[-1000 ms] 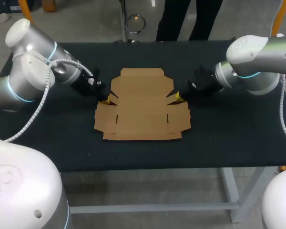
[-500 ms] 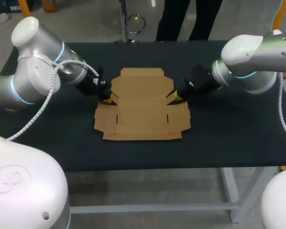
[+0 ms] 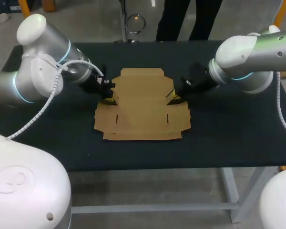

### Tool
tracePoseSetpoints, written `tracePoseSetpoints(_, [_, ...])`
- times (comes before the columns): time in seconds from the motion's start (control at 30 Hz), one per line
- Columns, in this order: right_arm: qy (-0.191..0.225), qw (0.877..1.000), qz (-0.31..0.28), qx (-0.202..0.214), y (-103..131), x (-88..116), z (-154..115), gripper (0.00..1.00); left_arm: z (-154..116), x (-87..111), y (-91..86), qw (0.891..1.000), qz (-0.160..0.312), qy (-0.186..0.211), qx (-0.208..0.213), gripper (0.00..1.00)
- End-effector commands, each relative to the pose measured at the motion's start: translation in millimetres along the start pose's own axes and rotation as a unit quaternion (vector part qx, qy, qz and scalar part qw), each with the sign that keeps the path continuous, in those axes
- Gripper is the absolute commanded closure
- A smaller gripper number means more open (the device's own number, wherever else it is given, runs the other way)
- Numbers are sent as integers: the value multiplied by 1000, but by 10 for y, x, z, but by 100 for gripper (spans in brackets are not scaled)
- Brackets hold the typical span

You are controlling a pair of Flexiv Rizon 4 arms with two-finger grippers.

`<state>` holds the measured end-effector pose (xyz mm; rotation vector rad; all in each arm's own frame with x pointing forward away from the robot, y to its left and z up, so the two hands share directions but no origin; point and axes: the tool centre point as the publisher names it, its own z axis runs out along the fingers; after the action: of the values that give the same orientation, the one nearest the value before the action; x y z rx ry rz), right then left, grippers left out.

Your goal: Assemble the packaging by folding the flat box into shape, placing the metal phone stand inside, and closing the box properly

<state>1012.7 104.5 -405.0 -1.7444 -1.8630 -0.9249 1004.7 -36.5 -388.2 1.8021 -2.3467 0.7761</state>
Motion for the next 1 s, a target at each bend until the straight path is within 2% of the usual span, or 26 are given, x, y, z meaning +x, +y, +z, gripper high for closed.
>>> tracePoseSetpoints(0.03, [-8,1000,0,-2,-14,56,-2,100,-17,54,0,1000,2,-15,-2,100])
tracePoseSetpoints(1.0, [-73,997,7,-28,-93,202,142,100,51,231,-60,999,36,-25,-3,100])
